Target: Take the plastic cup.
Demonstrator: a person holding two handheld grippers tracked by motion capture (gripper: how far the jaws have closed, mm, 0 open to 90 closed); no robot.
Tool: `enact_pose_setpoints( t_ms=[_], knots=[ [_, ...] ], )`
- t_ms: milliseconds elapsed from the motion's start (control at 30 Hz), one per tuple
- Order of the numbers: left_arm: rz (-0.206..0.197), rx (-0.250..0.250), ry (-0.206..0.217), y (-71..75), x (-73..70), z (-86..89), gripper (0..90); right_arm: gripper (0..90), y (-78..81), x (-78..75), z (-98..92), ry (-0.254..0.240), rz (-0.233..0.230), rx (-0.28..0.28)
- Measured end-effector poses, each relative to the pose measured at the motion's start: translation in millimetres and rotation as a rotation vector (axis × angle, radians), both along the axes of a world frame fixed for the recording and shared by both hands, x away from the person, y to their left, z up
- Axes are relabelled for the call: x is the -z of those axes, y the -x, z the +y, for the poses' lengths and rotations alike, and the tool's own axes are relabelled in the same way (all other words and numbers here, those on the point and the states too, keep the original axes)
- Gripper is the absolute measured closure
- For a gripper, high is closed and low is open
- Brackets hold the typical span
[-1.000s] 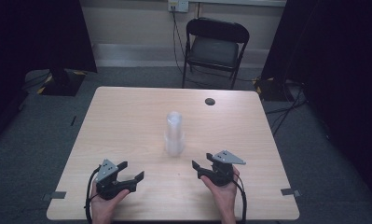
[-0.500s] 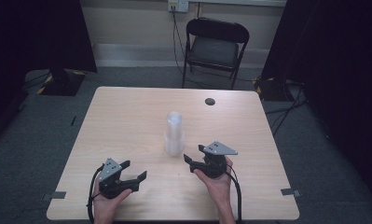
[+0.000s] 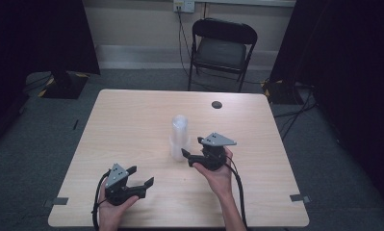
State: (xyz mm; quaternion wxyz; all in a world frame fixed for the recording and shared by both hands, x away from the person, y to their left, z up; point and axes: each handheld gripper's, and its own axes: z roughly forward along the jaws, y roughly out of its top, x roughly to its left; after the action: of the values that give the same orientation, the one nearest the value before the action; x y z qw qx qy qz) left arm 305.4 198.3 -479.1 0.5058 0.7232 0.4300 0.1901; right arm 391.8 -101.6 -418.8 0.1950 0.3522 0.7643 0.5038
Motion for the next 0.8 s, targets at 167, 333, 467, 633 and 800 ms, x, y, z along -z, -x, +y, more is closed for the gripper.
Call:
enact_pose_setpoints(
  t_ms=[167, 333, 467, 633, 800],
  knots=[
    [0.005, 0.007, -0.004, -0.2, 0.9, -0.8, 18.2, 21.5, -7.5, -8.2, 6.4, 0.006, -0.018, -0.007],
    [0.002, 0.012, -0.004, 0.4, 0.7, -2.6, 18.2, 21.0, -19.5, -16.8, 16.5, 0.009, -0.032, -0.024],
    [0.005, 0.015, -0.010, -0.4, 1.0, -3.4, 18.2, 20.6, -26.6, -19.5, 22.1, 0.020, -0.040, -0.028],
    [0.006, 0.014, -0.007, -0.7, 0.9, -3.9, 18.1, 20.4, -36.7, -19.0, 26.5, 0.020, -0.035, -0.025],
    [0.007, 0.012, -0.008, -0.8, 0.3, -2.4, 18.1, 20.6, -44.0, -15.0, 32.4, 0.026, -0.036, -0.037]
  ],
)
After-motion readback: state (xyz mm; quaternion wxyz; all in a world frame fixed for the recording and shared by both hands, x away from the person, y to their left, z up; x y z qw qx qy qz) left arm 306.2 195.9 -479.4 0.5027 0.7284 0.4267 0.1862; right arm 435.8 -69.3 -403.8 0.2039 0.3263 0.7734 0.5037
